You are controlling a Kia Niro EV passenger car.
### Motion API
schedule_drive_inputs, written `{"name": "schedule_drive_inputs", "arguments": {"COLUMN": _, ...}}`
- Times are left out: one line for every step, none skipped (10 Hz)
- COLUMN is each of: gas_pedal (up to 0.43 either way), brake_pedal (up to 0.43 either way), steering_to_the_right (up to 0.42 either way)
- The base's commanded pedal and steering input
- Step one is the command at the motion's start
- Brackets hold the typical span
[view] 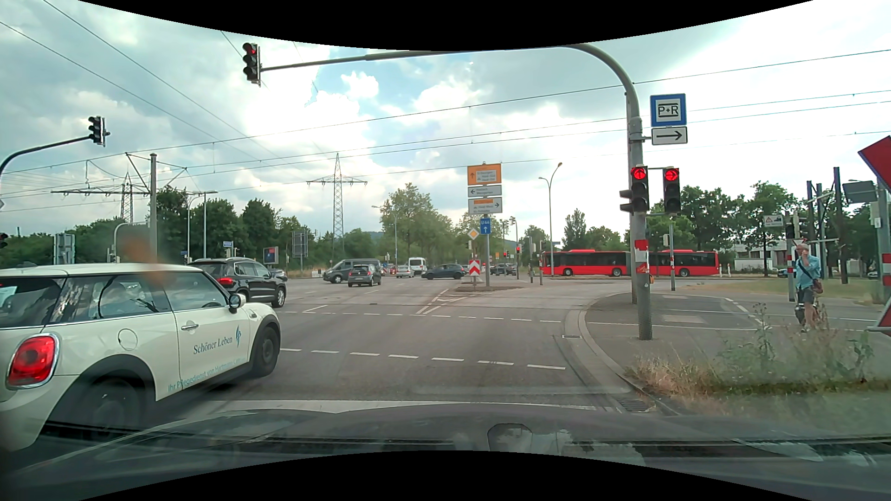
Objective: Follow the waypoints while adhering to traffic rules and regulations
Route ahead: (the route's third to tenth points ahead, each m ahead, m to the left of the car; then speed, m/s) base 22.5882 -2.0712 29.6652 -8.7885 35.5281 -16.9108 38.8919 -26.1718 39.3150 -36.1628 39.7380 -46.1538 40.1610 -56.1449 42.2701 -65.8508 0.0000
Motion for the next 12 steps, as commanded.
{"name": "schedule_drive_inputs", "arguments": {"gas_pedal": 0.000, "brake_pedal": 0.268, "steering_to_the_right": 0.004}}
{"name": "schedule_drive_inputs", "arguments": {"gas_pedal": 0.000, "brake_pedal": 0.274, "steering_to_the_right": 0.004}}
{"name": "schedule_drive_inputs", "arguments": {"gas_pedal": 0.000, "brake_pedal": 0.274, "steering_to_the_right": 0.004}}
{"name": "schedule_drive_inputs", "arguments": {"gas_pedal": 0.000, "brake_pedal": 0.274, "steering_to_the_right": 0.004}}
{"name": "schedule_drive_inputs", "arguments": {"gas_pedal": 0.000, "brake_pedal": 0.274, "steering_to_the_right": 0.004}}
{"name": "schedule_drive_inputs", "arguments": {"gas_pedal": 0.000, "brake_pedal": 0.274, "steering_to_the_right": 0.004}}
{"name": "schedule_drive_inputs", "arguments": {"gas_pedal": 0.000, "brake_pedal": 0.274, "steering_to_the_right": 0.004}}
{"name": "schedule_drive_inputs", "arguments": {"gas_pedal": 0.000, "brake_pedal": 0.274, "steering_to_the_right": 0.004}}
{"name": "schedule_drive_inputs", "arguments": {"gas_pedal": 0.000, "brake_pedal": 0.274, "steering_to_the_right": 0.004}}
{"name": "schedule_drive_inputs", "arguments": {"gas_pedal": 0.000, "brake_pedal": 0.274, "steering_to_the_right": 0.004}}
{"name": "schedule_drive_inputs", "arguments": {"gas_pedal": 0.000, "brake_pedal": 0.274, "steering_to_the_right": 0.004}}
{"name": "schedule_drive_inputs", "arguments": {"gas_pedal": 0.000, "brake_pedal": 0.274, "steering_to_the_right": 0.004}}
